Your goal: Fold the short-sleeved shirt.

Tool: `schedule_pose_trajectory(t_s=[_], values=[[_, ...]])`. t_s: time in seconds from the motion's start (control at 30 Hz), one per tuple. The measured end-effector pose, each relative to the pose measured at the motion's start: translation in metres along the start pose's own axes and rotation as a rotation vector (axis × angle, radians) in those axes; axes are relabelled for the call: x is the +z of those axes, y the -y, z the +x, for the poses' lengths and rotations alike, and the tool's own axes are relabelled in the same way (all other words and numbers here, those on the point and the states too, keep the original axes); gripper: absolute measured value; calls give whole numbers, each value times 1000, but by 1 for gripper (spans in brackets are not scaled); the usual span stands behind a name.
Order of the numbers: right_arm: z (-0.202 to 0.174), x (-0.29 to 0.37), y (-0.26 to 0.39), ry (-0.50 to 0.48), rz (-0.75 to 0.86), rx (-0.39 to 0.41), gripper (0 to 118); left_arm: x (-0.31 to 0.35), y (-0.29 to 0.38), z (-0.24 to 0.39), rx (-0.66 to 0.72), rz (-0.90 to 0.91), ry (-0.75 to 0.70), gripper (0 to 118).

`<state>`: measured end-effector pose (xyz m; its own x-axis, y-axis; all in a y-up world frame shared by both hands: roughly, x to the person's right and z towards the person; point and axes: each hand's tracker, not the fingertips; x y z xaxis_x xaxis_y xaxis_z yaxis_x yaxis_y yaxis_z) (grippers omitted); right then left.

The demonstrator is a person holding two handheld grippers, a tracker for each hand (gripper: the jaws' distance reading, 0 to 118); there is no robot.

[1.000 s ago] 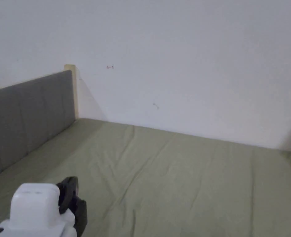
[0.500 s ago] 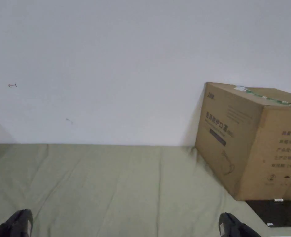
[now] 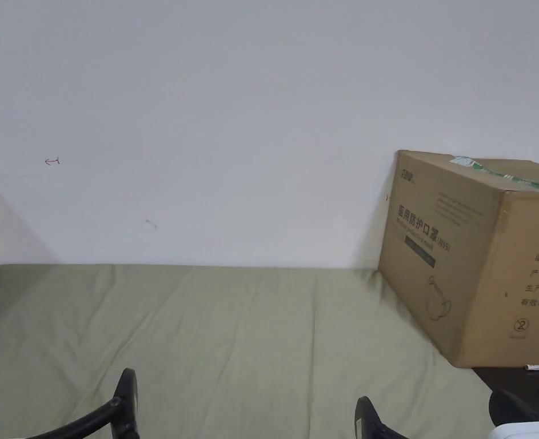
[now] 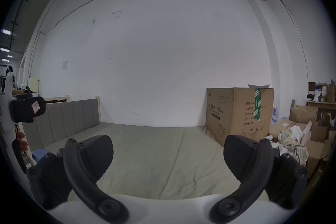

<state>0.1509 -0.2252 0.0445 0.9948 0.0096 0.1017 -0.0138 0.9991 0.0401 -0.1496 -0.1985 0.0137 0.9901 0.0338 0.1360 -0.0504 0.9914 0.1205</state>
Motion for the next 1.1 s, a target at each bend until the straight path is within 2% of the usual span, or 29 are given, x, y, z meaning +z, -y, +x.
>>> schedule_pose_trajectory(t_s=[0.2,0.47,0.67,1.1], values=[[6,5,-3,-16,-2,-70,118,3,0,0,11,-33,-4,118],[11,10,-8,-19,-10,-106,118,-3,2,0,28,-57,-9,118],[9,12,-8,-25,1,-85,118,-5,3,2,18,-75,-1,118],[17,20,-20,-104,28,-188,118,-10,3,10,15,-95,28,118]])
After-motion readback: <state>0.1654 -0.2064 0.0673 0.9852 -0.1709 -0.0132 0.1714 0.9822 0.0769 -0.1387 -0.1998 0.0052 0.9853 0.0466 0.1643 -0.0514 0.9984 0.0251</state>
